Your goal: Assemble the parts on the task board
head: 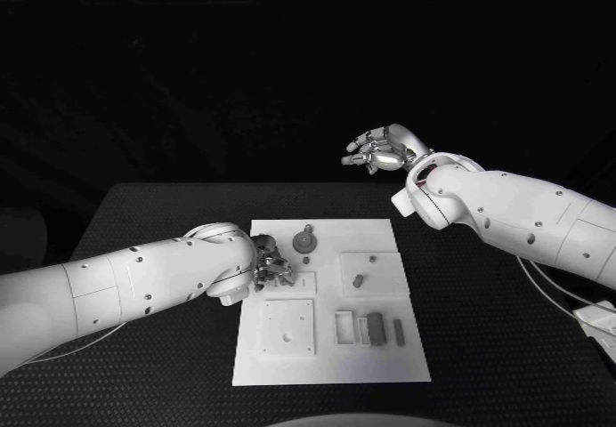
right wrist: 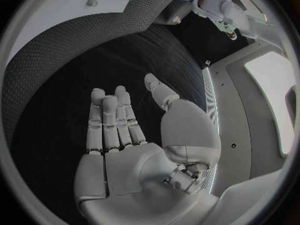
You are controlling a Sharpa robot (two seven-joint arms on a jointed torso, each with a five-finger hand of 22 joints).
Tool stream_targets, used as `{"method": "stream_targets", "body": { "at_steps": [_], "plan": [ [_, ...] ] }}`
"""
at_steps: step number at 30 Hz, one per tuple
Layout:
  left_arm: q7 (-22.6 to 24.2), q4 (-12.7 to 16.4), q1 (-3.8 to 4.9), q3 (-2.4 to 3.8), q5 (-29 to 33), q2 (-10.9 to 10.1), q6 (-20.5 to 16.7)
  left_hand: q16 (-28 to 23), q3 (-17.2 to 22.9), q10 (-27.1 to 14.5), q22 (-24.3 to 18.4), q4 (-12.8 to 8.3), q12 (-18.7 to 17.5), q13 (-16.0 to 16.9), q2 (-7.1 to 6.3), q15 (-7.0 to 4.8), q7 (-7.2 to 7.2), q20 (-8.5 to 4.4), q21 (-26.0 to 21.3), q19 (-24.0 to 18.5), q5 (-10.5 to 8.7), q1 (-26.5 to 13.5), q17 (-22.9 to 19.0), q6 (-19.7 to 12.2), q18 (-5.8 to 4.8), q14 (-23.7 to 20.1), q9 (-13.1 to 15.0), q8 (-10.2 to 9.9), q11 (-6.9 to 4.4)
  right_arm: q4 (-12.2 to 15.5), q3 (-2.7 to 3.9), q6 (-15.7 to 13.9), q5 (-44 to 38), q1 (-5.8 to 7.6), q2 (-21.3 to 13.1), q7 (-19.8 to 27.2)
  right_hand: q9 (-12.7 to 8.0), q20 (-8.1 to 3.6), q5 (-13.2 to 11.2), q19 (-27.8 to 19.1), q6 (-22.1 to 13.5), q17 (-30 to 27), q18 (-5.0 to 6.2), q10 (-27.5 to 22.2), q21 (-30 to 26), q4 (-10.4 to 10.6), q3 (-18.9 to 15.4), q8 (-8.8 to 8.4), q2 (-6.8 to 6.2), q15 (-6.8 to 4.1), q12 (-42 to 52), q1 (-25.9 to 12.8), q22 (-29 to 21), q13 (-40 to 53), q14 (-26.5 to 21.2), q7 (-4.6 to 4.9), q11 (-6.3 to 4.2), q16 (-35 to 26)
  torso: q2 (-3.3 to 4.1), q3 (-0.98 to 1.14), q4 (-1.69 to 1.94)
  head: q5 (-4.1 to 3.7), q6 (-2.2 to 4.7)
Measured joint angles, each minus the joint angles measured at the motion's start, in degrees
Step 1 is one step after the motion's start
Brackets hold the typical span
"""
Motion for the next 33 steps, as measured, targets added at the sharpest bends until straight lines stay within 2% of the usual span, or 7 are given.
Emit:
{"method": "stream_targets", "body": {
  "at_steps": [26, 29, 33],
  "plan": [
    [0.1, -0.3, -0.13, 0.06, -1.3, 0.6, 0.6, 1.9, 0.4, 0.1, 0.0, 0.9, 0.7, -1.2, -0.58, 0.41, -0.24, -0.20, -0.2, 0.2, 0.21, -1.1, -2.7, 0.5, -0.09, -0.4, 0.7, 0.7, -0.52, -0.1, 0.00, 0.1, -0.3, 0.00, 0.4, -0.2, 0.0, 0.00, 0.0, 0.0, -0.1, 0.0, -0.03, 0.0, 0.0, 0.0, 0.0, 0.00, 0.00, 0.10, 0.0, 0.0, 0.0, -0.3, -0.1, 0.01, 0.00, 0.0, 0.00, 0.02, -0.04, -0.05, -0.44],
    [0.1, -0.3, -0.13, 0.06, -1.6, 0.7, 0.8, 2.7, 0.6, 0.1, 0.0, 1.1, 0.7, -1.5, -0.58, 0.41, -0.24, -0.19, -0.2, 0.2, 1.26, -1.5, -3.4, 0.5, -0.10, -0.4, 0.9, 0.7, -0.73, -0.2, 0.00, 0.2, -0.4, 0.00, 0.5, -0.2, 0.0, 0.00, 0.0, 0.0, 0.0, -0.1, -0.04, 0.0, 0.0, 0.0, 0.0, 0.00, 0.00, 0.11, 0.0, 0.0, 0.0, -0.4, -0.1, 0.08, 0.00, 0.0, 0.00, 0.03, -0.04, -0.05, -0.52],
    [0.1, -0.3, -0.14, 0.06, -1.9, 0.8, 0.8, 3.5, 0.9, 0.3, 0.0, 0.7, 1.1, -2.1, -0.56, 0.63, -0.24, -0.19, -0.4, 0.2, 3.68, -1.6, -4.6, 0.5, -0.10, -0.7, 1.1, 0.8, -0.94, -0.2, 0.00, 0.3, -0.4, 0.00, 0.5, -0.2, 0.0, 0.00, 0.0, 0.0, 0.0, -0.1, -0.04, 0.0, 0.0, 0.0, 0.0, 0.00, 0.00, 0.11, 0.0, 0.0, 0.0, -0.4, -0.1, 0.08, 0.00, 0.0, 0.00, 0.02, -0.04, -0.05, -0.57]
  ]
}}
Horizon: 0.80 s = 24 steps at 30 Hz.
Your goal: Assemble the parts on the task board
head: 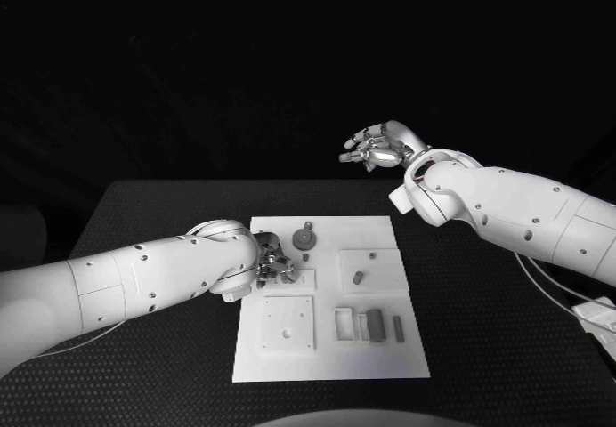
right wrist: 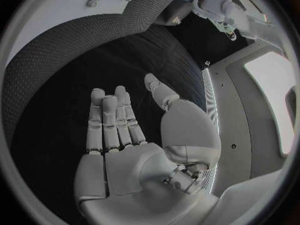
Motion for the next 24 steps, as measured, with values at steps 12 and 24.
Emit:
{"method": "stream_targets", "body": {
  "at_steps": [12, 24],
  "plan": [
    [0.1, 0.0, -0.08, -0.03, -0.9, 0.3, 0.0, 2.9, 0.0, 0.8, 0.0, -0.1, 0.9, -2.0, 0.17, 0.19, 0.00, 0.00, 0.0, 0.0, 11.43, -2.1, -3.8, 0.0, -0.01, -0.2, 1.4, 2.6, -0.82, -0.1, 0.00, 0.2, 0.0, 0.00, 0.1, -0.1, 0.0, 0.00, 0.0, 0.0, 0.1, 0.0, -0.02, 0.0, 0.0, 0.0, 0.0, 0.00, 0.09, 0.01, 0.0, -0.1, 0.0, -0.2, 0.0, -0.09, 0.00, 0.0, -0.02, -0.05, 0.05, 0.09, -0.19],
    [0.1, 0.0, -0.13, -0.05, -1.1, 0.5, 0.2, 3.8, 0.1, 0.8, 0.0, 0.0, 1.2, -2.5, 0.27, 0.39, 0.00, 0.01, 0.0, 0.0, 12.95, -2.2, -5.2, 0.0, -0.03, -0.4, 1.5, 3.1, -0.83, -0.1, 0.00, 0.4, 0.0, 0.00, 0.2, -0.1, 0.0, 0.00, 0.0, 0.0, 0.1, 0.0, -0.03, 0.0, 0.0, 0.0, 0.0, 0.00, 0.23, 0.01, 0.0, -0.2, -0.1, -0.3, 0.0, -0.13, 0.00, 0.0, -0.04, -0.05, 0.07, 0.18, -0.21]
  ]
}}
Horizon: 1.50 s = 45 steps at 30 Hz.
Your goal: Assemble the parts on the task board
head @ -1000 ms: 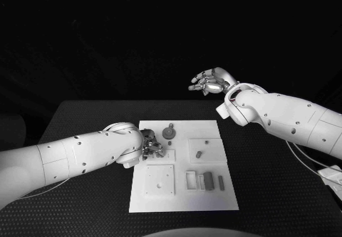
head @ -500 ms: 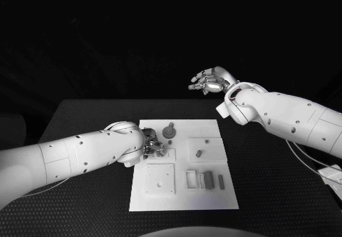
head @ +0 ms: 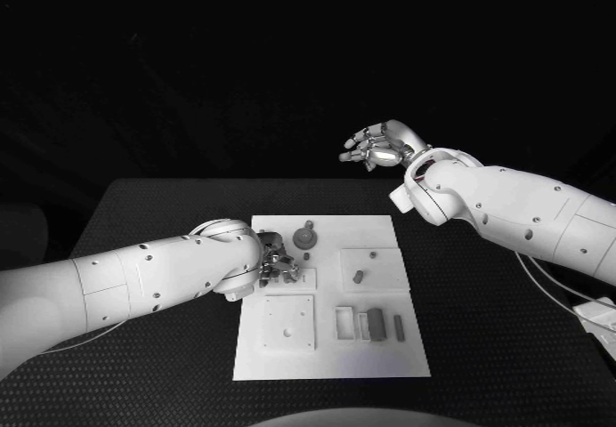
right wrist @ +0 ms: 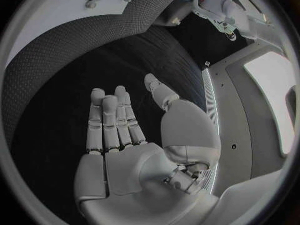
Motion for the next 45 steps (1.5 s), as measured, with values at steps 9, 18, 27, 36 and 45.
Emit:
{"method": "stream_targets", "body": {
  "at_steps": [9, 18, 27, 36, 45],
  "plan": [
    [0.0, -0.2, 0.00, 0.03, -0.5, 0.0, 0.0, 0.4, 0.1, 0.2, 0.0, 0.1, 0.2, -0.2, 0.27, 0.00, 0.00, 0.20, 0.0, 0.2, 0.01, -0.3, -0.4, 0.0, -0.01, 0.0, 0.2, 0.2, -0.20, -0.1, 0.00, 0.1, 0.0, 0.00, 0.2, 0.0, 0.0, 0.00, 0.0, 0.0, -0.2, 0.0, -0.02, 0.0, 0.0, 0.0, 0.0, 0.00, 0.00, -0.12, 0.0, 0.0, 0.0, -0.1, 0.1, 0.14, 0.00, 0.0, 0.01, -0.01, 0.00, 0.02, 0.01],
    [0.0, -0.3, -0.01, 0.00, -1.1, -0.1, -0.1, 0.9, 0.1, 0.2, 0.0, 0.1, 0.2, -0.4, 0.43, 0.00, 0.00, -0.07, 0.2, 0.7, 0.25, -0.4, -1.0, 0.0, -0.02, 0.0, 0.2, 0.5, -0.20, -0.3, 0.00, 0.2, 0.0, 0.00, 0.4, 0.0, 0.0, 0.00, 0.0, 0.0, -0.2, 0.0, -0.03, 0.0, 0.0, 0.0, 0.0, 0.00, 0.00, -0.12, 0.0, 0.0, 0.0, -0.1, 0.1, 0.13, 0.00, 0.0, 0.02, -0.01, 0.01, 0.02, 0.03],
    [0.0, -0.3, -0.02, 0.00, -1.4, -0.1, 0.0, 0.9, 0.1, 0.2, 0.0, 0.1, 0.2, -0.5, 0.54, 0.00, 0.00, -0.07, 0.2, 0.7, 0.26, -0.5, -1.2, 0.0, -0.02, 0.0, 0.1, 0.5, -0.20, -0.3, 0.00, 0.2, 0.0, -0.01, 0.4, 0.0, 0.0, 0.00, 0.0, 0.0, -0.2, 0.0, -0.05, 0.0, 0.0, 0.0, 0.0, 0.00, 0.00, -0.10, 0.0, 0.0, 0.0, -0.2, 0.1, 0.03, 0.00, 0.0, 0.01, -0.03, 0.02, 0.04, 0.01],
    [-0.1, -0.2, 0.01, 0.03, -1.6, 0.1, 0.4, 1.1, 0.1, 0.2, 0.0, 0.1, 0.4, -0.6, 0.54, 0.00, 0.00, -0.07, 0.2, 0.7, 0.26, -0.5, -1.4, 0.0, -0.02, 0.0, 0.0, 0.4, -0.20, -0.3, 0.00, 0.4, 0.0, -0.01, 0.4, -0.1, 0.0, 0.00, 0.0, 0.0, -0.2, 0.0, -0.06, 0.0, 0.0, 0.0, 0.0, 0.00, 0.00, -0.10, 0.0, 0.0, 0.0, -0.3, 0.1, 0.01, 0.00, 0.0, 0.00, -0.02, -0.01, 0.05, -0.03],
    [-0.2, -0.4, -0.01, 0.07, -2.5, 0.6, 0.8, 1.4, 0.1, 0.2, 0.0, 0.1, 0.4, -0.8, 0.53, 0.20, 0.00, -0.06, 0.2, 0.7, -0.32, -0.5, -1.9, 0.0, -0.02, -0.2, 0.2, 0.7, -0.20, -0.3, 0.00, 0.5, 0.0, -0.01, 0.4, -0.1, 0.0, 0.00, 0.0, 0.0, -0.2, 0.0, -0.07, 0.0, 0.0, 0.0, 0.0, 0.00, 0.00, -0.08, 0.0, 0.0, 0.0, -0.4, 0.1, 0.00, 0.00, 0.0, 0.00, 0.01, -0.03, 0.08, 0.05]
  ]
}}
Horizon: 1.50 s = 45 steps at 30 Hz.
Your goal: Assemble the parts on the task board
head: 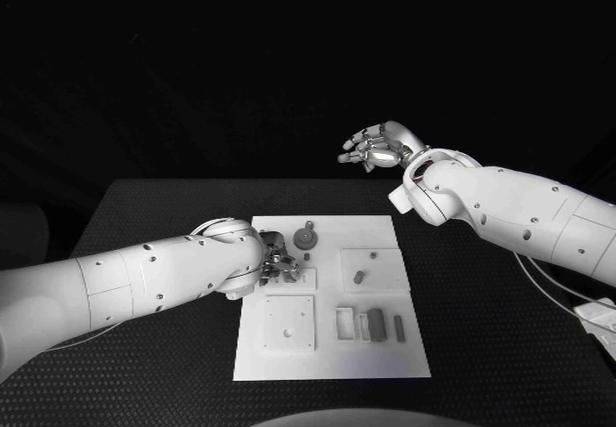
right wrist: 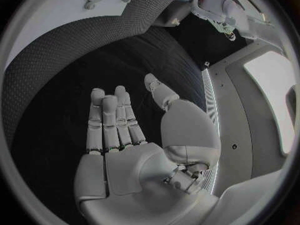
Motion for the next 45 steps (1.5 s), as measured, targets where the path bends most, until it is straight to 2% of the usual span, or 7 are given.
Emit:
{"method": "stream_targets", "body": {
  "at_steps": [15, 18, 23, 38, 44, 45],
  "plan": [
    [0.0, -0.2, -0.07, 0.07, -1.0, 0.0, 0.6, 0.4, 0.0, 0.0, 0.0, 0.0, 0.2, -0.3, -0.12, 0.00, 0.00, 0.00, 0.0, 0.0, -0.26, -0.1, -0.7, 0.0, 0.00, 0.0, -0.2, 0.1, 0.00, -0.1, 0.00, 0.3, 0.0, -0.02, 0.1, 0.0, 0.0, 0.00, 0.0, 0.0, 0.0, -0.1, -0.27, 0.0, 0.0, 0.0, 0.0, 0.00, 0.00, 0.08, 0.0, 0.0, 0.0, -0.1, -0.1, -0.14, 0.00, -0.2, 0.01, 0.01, -0.02, -0.08, -0.10],
    [0.0, -0.2, -0.09, 0.07, -1.2, -0.1, 0.7, 0.6, 0.0, 0.0, 0.0, 0.0, 0.2, -0.4, -0.27, 0.00, 0.00, 0.00, 0.0, 0.0, -0.44, -0.2, -0.9, 0.0, 0.00, 0.0, -0.1, 0.1, 0.00, -0.1, 0.00, 0.3, 0.0, -0.02, 0.1, 0.0, 0.0, 0.00, 0.0, 0.0, 0.0, -0.1, -0.27, 0.0, 0.0, 0.0, 0.0, 0.00, 0.00, 0.08, 0.0, 0.0, 0.0, -0.2, -0.1, 0.09, 0.00, -0.2, 0.01, -0.01, -0.01, -0.13, -0.14],
    [0.0, -0.2, -0.08, 0.08, -1.3, -0.1, 0.9, 0.9, 0.0, 0.0, 0.0, 0.0, 0.2, -0.5, -0.41, 0.00, 0.00, 0.01, 0.0, 0.0, 0.44, -0.3, -1.3, 0.0, 0.00, 0.0, -0.2, 0.3, 0.00, -0.2, 0.00, 0.3, 0.0, -0.02, 0.1, -0.1, 0.0, 0.00, 0.0, 0.0, 0.0, -0.1, -0.28, 0.0, 0.0, 0.0, 0.0, 0.00, 0.00, 0.08, 0.0, 0.0, 0.0, -0.2, -0.1, 0.23, 0.00, -0.2, 0.01, -0.01, 0.03, -0.15, -0.16],
    [-0.1, -0.3, -0.07, 0.10, -1.9, 0.2, 1.4, 1.1, 0.1, 0.0, 0.0, 0.1, 0.4, -0.7, -0.13, 0.15, 0.00, 0.08, 0.2, 0.1, 0.48, -0.6, -1.7, 0.0, -0.01, -0.2, -0.1, 0.3, 0.00, -0.2, 0.00, 0.4, 0.0, -0.03, 0.2, -0.1, 0.0, 0.00, 0.0, 0.0, 0.0, -0.1, -0.28, 0.0, -0.2, 0.0, 0.0, 0.00, 0.00, 0.09, 0.0, 0.0, 0.0, -0.3, -0.1, 0.22, 0.00, -0.2, 0.01, -0.02, -0.01, -0.09, -0.10],
    [-0.1, -0.5, -0.05, 0.13, -2.0, 0.3, 1.7, 1.7, 0.3, 0.0, 0.0, 0.1, 0.7, -1.1, 0.18, 0.23, 0.00, 0.08, 0.2, 0.1, -0.24, -1.7, -2.5, 0.0, -0.01, -0.2, -0.2, 0.7, 0.00, -0.2, 0.00, 0.4, 0.0, -0.03, 0.2, -0.1, 0.0, 0.00, 0.0, 0.0, 0.0, -0.1, -0.29, 0.0, -0.2, 0.0, 0.0, 0.00, 0.00, 0.10, 0.0, 0.0, 0.0, -0.3, -0.1, 0.21, 0.00, -0.2, 0.02, -0.01, -0.01, -0.07, -0.10],
    [-0.1, -0.5, -0.07, 0.13, -2.0, 0.3, 1.8, 1.7, 1.4, 0.0, 0.0, 0.1, 0.7, -1.1, 0.16, 0.32, 0.00, 0.09, 0.2, 0.1, -0.58, -2.1, -2.6, 0.0, -0.01, -0.3, -0.2, 0.7, -0.01, -0.2, 0.00, 0.5, 0.0, -0.03, 0.2, -0.1, 0.0, 0.00, 0.0, 0.0, 0.0, -0.1, -0.29, 0.0, -0.2, 0.0, 0.0, 0.00, 0.00, 0.10, 0.0, 0.0, 0.0, -0.4, -0.1, 0.21, 0.00, -0.2, 0.02, 0.00, -0.01, -0.07, -0.10]
  ]
}}
